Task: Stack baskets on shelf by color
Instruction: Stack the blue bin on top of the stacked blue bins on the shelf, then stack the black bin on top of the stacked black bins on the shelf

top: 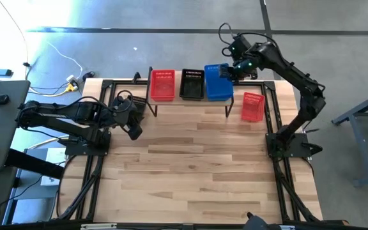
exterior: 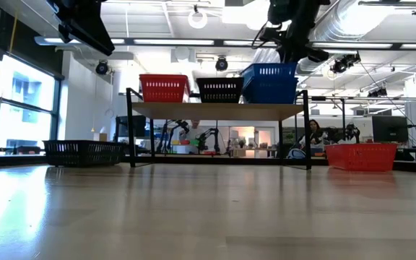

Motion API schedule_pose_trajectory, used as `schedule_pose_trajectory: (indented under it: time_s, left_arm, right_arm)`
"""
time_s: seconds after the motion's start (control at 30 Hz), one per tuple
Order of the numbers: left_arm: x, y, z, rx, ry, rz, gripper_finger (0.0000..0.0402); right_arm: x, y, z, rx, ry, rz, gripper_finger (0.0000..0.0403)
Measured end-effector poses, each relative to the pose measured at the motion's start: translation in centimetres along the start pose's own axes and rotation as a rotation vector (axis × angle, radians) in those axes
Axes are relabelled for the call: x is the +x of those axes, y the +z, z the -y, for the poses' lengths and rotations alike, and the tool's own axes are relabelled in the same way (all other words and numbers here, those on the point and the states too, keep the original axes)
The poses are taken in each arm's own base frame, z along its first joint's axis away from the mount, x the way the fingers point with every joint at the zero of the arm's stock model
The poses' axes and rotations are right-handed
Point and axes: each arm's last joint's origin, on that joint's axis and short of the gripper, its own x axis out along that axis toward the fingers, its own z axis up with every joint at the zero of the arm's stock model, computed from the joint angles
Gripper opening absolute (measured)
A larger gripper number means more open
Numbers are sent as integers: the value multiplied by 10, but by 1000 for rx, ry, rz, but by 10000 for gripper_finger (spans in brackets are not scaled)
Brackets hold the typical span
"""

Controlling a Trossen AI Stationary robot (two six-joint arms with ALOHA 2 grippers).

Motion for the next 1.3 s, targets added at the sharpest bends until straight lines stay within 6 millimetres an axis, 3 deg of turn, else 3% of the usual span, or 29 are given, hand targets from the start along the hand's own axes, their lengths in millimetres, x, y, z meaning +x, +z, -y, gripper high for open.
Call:
schedule_pose_trajectory:
  time_s: [0.9,1.3]
  left_arm:
    - [0,0,0,-1,-3,-1,106]
    - [0,0,0,-1,-3,-1,106]
  right_arm:
    - [0,-1,3,4,-60,12,4]
    - [0,-1,3,35,-46,7,99]
